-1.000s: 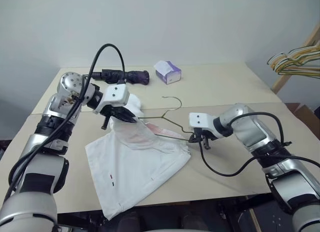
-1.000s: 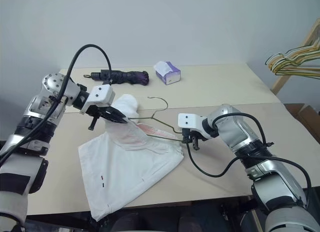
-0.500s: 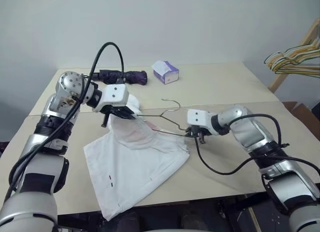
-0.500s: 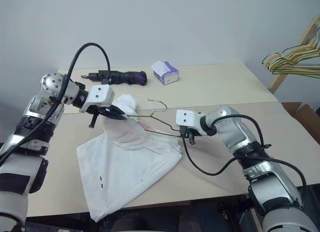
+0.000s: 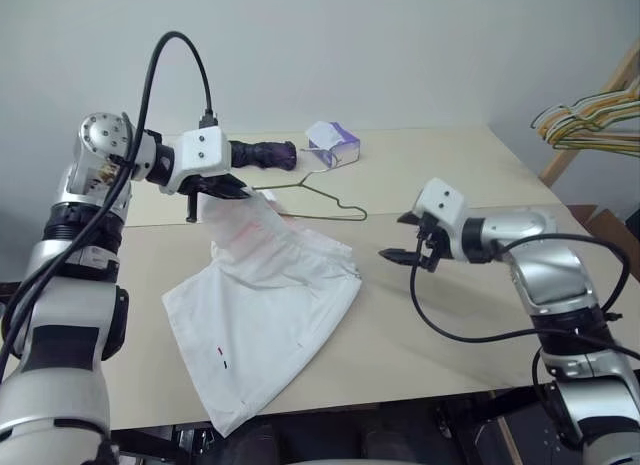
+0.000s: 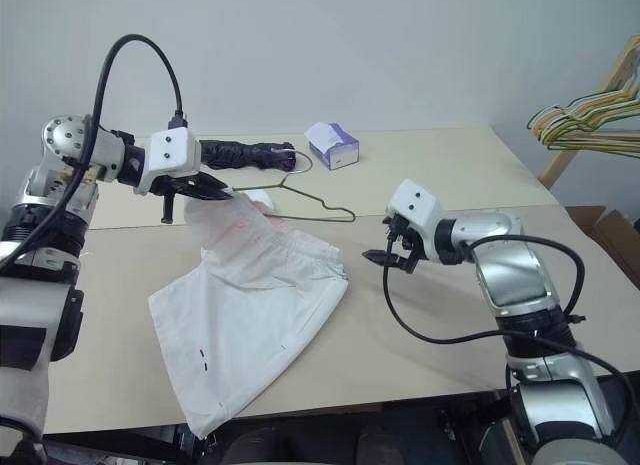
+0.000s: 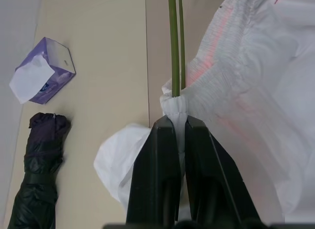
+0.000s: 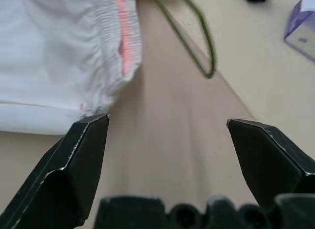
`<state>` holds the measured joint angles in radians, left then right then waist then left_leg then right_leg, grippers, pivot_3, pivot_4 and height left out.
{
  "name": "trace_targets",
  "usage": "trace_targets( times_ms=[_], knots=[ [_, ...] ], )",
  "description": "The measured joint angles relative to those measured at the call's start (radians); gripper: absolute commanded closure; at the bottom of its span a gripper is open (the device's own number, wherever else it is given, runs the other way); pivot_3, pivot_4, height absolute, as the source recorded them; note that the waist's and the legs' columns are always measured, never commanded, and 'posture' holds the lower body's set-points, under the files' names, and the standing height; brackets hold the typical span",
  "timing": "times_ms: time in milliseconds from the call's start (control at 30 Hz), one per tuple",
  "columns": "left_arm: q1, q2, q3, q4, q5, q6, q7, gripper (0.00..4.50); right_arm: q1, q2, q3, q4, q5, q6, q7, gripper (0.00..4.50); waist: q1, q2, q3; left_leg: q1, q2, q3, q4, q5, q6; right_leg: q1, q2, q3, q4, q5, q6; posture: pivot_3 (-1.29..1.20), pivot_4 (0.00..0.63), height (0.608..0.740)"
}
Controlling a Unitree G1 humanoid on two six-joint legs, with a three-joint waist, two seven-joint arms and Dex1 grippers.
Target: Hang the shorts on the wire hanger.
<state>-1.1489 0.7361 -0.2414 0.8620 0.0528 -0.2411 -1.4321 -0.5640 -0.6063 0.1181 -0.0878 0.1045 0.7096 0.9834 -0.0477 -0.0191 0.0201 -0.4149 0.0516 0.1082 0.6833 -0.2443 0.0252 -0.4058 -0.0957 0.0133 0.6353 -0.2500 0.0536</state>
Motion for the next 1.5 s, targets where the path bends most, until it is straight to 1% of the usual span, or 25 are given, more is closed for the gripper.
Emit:
trace_targets(
  times_ms=[67,100,133,200,267,367,433,667,700,733,867,967,1067,1200,1333,1500],
  knots=[
    [-0.012,-0.008,0.0,0.005,0.004,-0.008,0.0,4.5,0.031,0.051,0.001,0.002,0.018,0.025,-0.037,0.06,-0.002,0.0,0.0,0.0,0.0,0.0,0.0,0.0,0.0,0.0,0.0,0.0,0.002,0.0,0.0,-0.03,0.0,0.74],
    [-0.018,-0.008,0.001,0.007,0.005,-0.014,-0.001,4.5,0.042,0.111,0.001,0.016,0.03,0.025,-0.078,0.06,-0.006,0.0,0.0,0.0,0.0,0.0,0.0,0.0,0.0,-0.001,0.0,0.0,0.003,0.0,0.0,-0.03,0.0,0.74],
    [-0.019,-0.009,0.001,0.007,0.005,-0.015,-0.001,4.5,0.043,0.119,0.002,0.019,0.033,0.025,-0.082,0.06,-0.006,0.0,0.0,0.0,0.0,0.0,0.0,0.0,0.0,-0.001,0.0,0.001,0.004,0.0,0.0,-0.03,0.0,0.74],
    [-0.022,-0.011,0.002,0.007,0.005,-0.016,-0.008,4.5,0.043,0.193,0.004,0.063,0.047,0.025,-0.123,0.06,-0.01,0.0,0.0,0.0,0.0,0.0,0.001,0.0,0.0,-0.001,0.0,0.0,0.005,0.0,0.0,-0.03,0.0,0.74],
    [-0.022,-0.01,0.003,0.007,0.005,-0.016,-0.014,4.5,0.046,0.234,0.012,0.114,0.061,0.025,-0.148,0.06,-0.012,0.0,0.0,0.0,0.0,0.0,0.001,0.0,0.0,-0.001,0.0,0.001,0.005,0.0,0.0,-0.03,0.0,0.74],
    [-0.022,-0.01,0.012,0.005,0.002,-0.015,-0.021,4.5,0.034,0.296,-0.01,0.212,0.102,0.039,-0.175,0.62,-0.013,0.0,0.0,0.0,0.0,0.0,0.001,0.0,0.0,-0.001,0.0,0.0,0.005,0.0,0.0,-0.02,0.0,0.74],
    [-0.022,-0.01,0.018,0.002,0.002,-0.015,-0.022,4.5,0.019,0.302,-0.011,0.253,0.115,0.05,-0.18,1.36,-0.012,0.0,0.0,0.0,0.0,0.0,0.001,0.0,0.0,-0.001,0.0,0.0,0.006,0.0,0.0,-0.02,0.0,0.74],
    [-0.022,-0.006,0.026,-0.006,0.002,-0.006,-0.021,4.5,0.018,0.283,-0.009,0.263,0.125,0.054,-0.176,3.94,-0.014,0.0,0.0,0.0,0.0,0.0,0.001,0.0,0.0,-0.001,0.0,0.0,0.006,0.0,0.0,0.0,0.0,0.74],
    [-0.022,-0.003,0.027,-0.01,0.001,-0.003,-0.022,4.5,0.018,0.275,-0.006,0.263,0.125,0.054,-0.174,4.38,-0.014,0.0,0.0,0.0,0.0,0.0,0.001,0.0,0.0,-0.001,0.0,0.0,0.006,0.0,0.0,-0.01,0.0,0.74],
    [-0.022,-0.002,0.029,-0.013,0.001,-0.003,-0.022,4.5,0.018,0.273,-0.005,0.263,0.125,0.054,-0.172,4.44,-0.014,0.0,0.0,0.0,0.0,0.0,0.001,0.0,0.0,-0.001,0.0,0.0,0.006,0.0,0.0,0.0,0.0,0.74],
    [-0.01,-0.002,0.052,-0.028,-0.033,0.006,-0.055,4.5,0.018,0.27,0.018,0.262,0.122,0.053,-0.167,4.44,-0.016,0.0,0.0,0.0,0.0,0.0,0.001,0.0,0.0,-0.001,0.0,0.0,0.006,0.0,0.0,-0.01,0.0,0.74],
    [0.023,0.017,0.068,-0.079,-0.113,0.023,-0.148,4.5,0.015,0.266,0.02,0.263,0.11,0.051,-0.206,4.44,-0.02,0.0,0.0,0.0,0.0,0.0,0.001,0.0,0.0,-0.001,0.0,0.001,0.007,0.0,0.0,-0.01,0.0,0.74],
    [0.059,0.048,0.063,-0.13,-0.177,0.047,-0.177,4.5,-0.002,0.228,0.007,0.274,0.102,0.023,-0.232,4.44,-0.021,0.0,0.0,0.0,0.0,0.0,0.001,0.0,0.0,-0.001,0.0,0.001,0.006,0.0,0.0,-0.01,0.0,0.74],
    [0.081,0.08,0.043,-0.156,-0.192,0.046,-0.179,4.5,-0.016,0.156,-0.014,0.256,0.095,-0.028,-0.227,4.44,-0.017,0.0,0.0,0.0,0.0,-0.001,0.001,0.0,0.0,-0.001,0.0,0.001,0.006,0.0,0.001,-0.01,0.0,0.74],
    [0.092,0.079,0.041,-0.155,-0.159,0.041,-0.172,4.5,-0.012,0.095,-0.014,0.199,0.096,-0.046,-0.213,4.44,-0.015,0.0,0.0,0.0,0.0,0.0,0.001,0.0,0.0,-0.001,0.0,0.001,0.006,0.0,0.001,-0.02,0.0,0.74],
    [0.091,0.056,0.041,-0.137,-0.121,0.044,-0.13,4.5,0.019,0.053,-0.014,0.134,0.096,-0.053,-0.206,4.44,-0.014,0.0,0.0,0.0,0.0,0.0,0.001,0.0,0.0,-0.001,0.0,0.001,0.005,0.0,0.001,-0.02,0.0,0.74]
  ],
)
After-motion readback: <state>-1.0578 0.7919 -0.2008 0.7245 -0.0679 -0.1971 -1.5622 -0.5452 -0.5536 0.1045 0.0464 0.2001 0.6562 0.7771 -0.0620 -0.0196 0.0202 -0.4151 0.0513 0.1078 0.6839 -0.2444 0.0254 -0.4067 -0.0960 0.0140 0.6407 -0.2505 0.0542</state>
